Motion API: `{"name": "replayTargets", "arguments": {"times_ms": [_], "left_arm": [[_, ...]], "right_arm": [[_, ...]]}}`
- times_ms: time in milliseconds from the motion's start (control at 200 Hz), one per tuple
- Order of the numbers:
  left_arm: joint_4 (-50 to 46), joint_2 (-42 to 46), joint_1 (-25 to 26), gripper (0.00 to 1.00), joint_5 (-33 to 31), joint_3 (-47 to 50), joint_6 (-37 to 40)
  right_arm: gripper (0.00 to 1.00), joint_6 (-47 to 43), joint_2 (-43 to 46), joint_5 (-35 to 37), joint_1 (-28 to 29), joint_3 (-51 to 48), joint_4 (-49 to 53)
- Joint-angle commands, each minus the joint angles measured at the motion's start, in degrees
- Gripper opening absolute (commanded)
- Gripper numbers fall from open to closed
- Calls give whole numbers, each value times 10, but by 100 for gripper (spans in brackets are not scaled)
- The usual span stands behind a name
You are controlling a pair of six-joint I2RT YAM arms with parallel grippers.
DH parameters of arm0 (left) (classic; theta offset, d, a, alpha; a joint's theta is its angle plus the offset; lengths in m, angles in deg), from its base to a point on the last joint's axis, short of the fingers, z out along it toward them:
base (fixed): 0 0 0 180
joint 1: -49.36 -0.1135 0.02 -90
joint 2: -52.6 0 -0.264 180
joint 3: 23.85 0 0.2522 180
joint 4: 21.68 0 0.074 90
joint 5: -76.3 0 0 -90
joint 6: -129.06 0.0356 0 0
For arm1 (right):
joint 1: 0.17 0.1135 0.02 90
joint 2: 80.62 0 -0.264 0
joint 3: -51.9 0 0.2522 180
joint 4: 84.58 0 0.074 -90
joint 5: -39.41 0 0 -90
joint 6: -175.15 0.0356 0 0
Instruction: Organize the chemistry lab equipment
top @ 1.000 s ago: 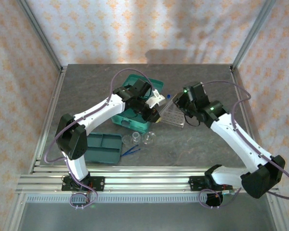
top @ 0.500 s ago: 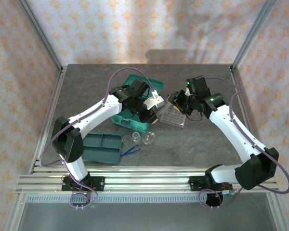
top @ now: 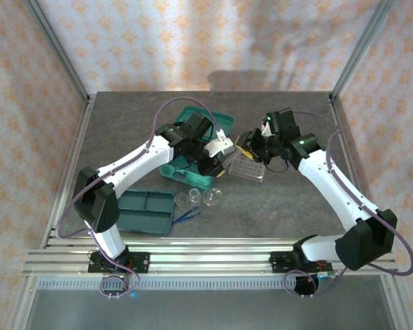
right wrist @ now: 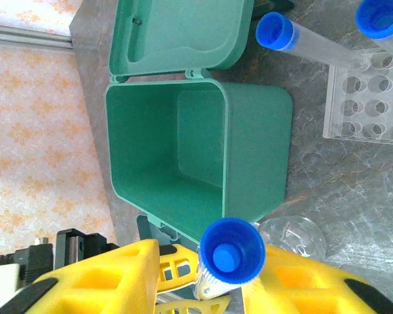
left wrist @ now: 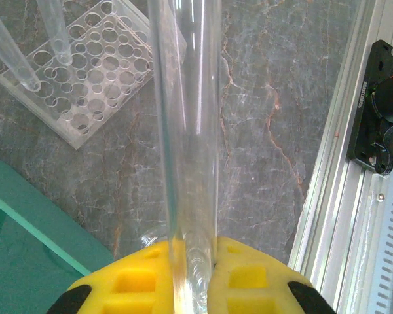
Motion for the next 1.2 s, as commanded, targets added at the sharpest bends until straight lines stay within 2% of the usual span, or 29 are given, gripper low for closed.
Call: {"name": "replayTargets", "arguments": {"times_ms": [0, 385, 591, 651, 756, 846, 946, 1191], "left_arm": [[-17, 16, -1, 2, 7, 5, 16], [-16, 14, -1, 2, 5, 5, 15], [-12, 13, -1, 5, 1, 5, 10], [-9, 13, -1, 12, -4, 5, 6], [-1, 13, -2, 42, -19, 5, -4], [10, 16, -3, 55, -32, 8, -15], [21, 22, -5, 63, -42, 10, -26], [26, 31, -16, 65, -25, 7, -36]], "right_arm": [[35, -12, -7, -18, -2, -9, -20], [25, -19, -17, -32, -4, -14, -23], [12, -24, -16, -34, -4, -14, -19], [10, -25, -16, -34, -5, -14, -17], [9, -29, -14, -25, -5, -11, -7], [8, -39, -9, 8, -4, -5, 15], [8, -49, 10, 59, -4, -2, 37], [8, -70, 43, 170, -4, -2, 89]]}}
